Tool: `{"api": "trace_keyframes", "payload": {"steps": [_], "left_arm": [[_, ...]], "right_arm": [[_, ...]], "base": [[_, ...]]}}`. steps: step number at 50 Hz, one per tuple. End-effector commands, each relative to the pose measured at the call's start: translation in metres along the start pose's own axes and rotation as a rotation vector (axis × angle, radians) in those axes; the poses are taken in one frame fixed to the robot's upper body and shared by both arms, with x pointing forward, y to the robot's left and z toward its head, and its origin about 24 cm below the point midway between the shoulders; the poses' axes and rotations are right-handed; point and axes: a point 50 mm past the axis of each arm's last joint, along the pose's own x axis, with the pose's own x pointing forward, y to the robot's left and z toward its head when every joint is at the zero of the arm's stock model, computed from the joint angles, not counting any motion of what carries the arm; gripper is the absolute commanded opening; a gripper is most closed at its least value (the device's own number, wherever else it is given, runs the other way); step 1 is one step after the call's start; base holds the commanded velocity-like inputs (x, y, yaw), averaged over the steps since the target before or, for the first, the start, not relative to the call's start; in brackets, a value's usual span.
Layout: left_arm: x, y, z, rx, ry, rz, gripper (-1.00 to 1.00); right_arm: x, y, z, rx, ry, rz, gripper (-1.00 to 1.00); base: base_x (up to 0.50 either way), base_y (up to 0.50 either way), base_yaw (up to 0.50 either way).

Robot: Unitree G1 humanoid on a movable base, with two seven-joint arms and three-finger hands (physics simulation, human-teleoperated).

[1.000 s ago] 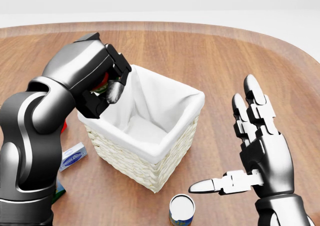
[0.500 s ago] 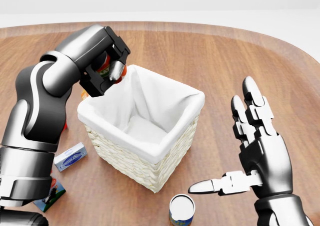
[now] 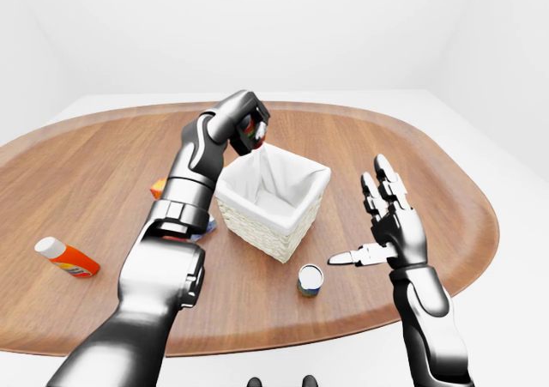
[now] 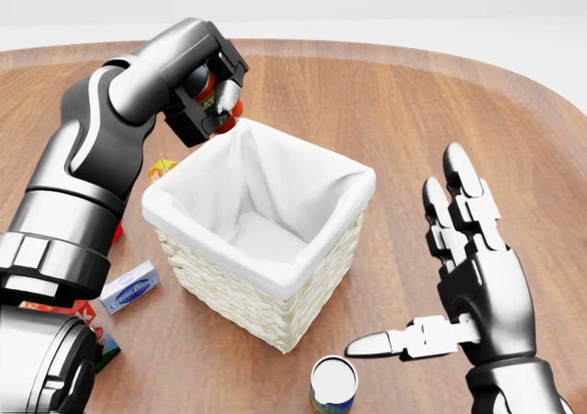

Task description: Pick up the tomato sauce, and put it in the basket.

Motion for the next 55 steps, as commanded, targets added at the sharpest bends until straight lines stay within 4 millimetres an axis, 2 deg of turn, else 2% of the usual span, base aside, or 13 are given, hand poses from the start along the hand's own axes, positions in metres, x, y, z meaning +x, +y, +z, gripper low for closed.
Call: {"api": "trace_keyframes", "payload": {"steps": [1, 26, 42, 55], "left_arm": [[0.008, 0.002, 0.007, -0.001, 0.026, -0.004, -1.0], [0.016, -0.01, 0.034, 0.006, -0.006, -0.084, -1.0], [0.019, -0.033, 0.018, -0.041, 0.053, -0.158, -1.0], [0.019, -0.039, 0.012, -0.054, 0.078, -0.179, -1.0]], "right_arm": [[-0.001, 0.001, -0.002, -0.001, 0.011, 0.004, 1.0], [-0.009, 0.006, -0.016, -0.003, 0.081, 0.021, 1.0], [-0.011, 0.007, -0.015, 0.0, 0.077, 0.027, 1.0], [-0.011, 0.007, -0.012, 0.0, 0.065, 0.026, 1.0]], "base": [[0.0, 0.0, 0.0], [0.0, 0.0, 0.0], [0.0, 0.0, 0.0], [0.0, 0.0, 0.0]]}}
